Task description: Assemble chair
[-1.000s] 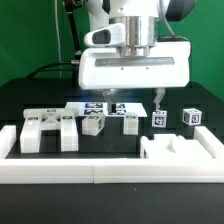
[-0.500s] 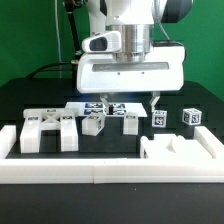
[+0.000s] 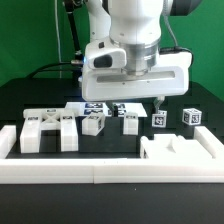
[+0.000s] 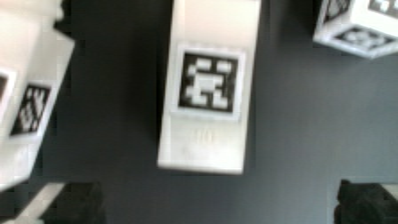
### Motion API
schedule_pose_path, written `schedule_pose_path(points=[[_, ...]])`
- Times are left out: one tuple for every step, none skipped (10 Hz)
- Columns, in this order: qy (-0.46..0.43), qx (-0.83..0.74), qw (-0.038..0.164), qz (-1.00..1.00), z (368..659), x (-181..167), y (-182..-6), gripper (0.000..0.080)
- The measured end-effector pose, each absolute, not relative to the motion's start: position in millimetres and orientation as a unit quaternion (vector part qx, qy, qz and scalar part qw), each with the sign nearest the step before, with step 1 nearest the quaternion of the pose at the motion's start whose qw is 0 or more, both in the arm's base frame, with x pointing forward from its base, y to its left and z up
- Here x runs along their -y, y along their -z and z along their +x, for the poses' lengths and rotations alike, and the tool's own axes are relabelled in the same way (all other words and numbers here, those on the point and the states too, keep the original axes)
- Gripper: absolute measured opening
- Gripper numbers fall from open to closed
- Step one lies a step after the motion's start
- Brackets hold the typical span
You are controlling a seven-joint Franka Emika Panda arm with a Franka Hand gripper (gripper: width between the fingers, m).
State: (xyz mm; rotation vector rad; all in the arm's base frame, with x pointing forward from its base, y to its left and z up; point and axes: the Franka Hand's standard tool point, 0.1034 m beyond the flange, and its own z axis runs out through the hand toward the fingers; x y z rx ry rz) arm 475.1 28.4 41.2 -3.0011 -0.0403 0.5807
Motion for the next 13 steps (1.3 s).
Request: schedule_pose_path(points=[[-0.227, 0.015, 0.046, -0.973, 473.6, -30.5, -41.1, 0.0649], [-0.257, 0.016, 0.049, -0.965, 473.3, -32.2, -40.2, 0.0649], [-0.275, 0.017, 0.051, -0.960, 473.2, -32.4, -39.3, 0.0649], [-0.325, 0.006, 0.030, -0.945, 465.5, -25.1, -43.1, 0.0649], [-0.343, 0.000, 0.016, -0.939, 467.2, -20.4, -39.8, 0.0649], [-0.341, -0.001, 0.016, -0.940, 467.2, -20.2, -38.7, 0.0649], [-0.340, -0.003, 0.018, -0.940, 466.6, -20.4, -38.3, 0.0649], [-0.341, -0.002, 0.018, -0.940, 466.4, -20.7, -38.0, 0.0649], [-0.341, -0.002, 0.018, -0.940, 466.3, -20.7, -37.9, 0.0649], [-0.344, 0.000, 0.019, -0.939, 465.5, -20.7, -37.9, 0.0649], [-0.348, 0.004, 0.020, -0.937, 465.4, -20.5, -36.3, 0.0649], [-0.348, 0.004, 0.020, -0.937, 465.2, -20.3, -35.2, 0.0649], [-0.362, 0.004, 0.020, -0.932, 461.3, -19.9, -36.1, 0.0649]])
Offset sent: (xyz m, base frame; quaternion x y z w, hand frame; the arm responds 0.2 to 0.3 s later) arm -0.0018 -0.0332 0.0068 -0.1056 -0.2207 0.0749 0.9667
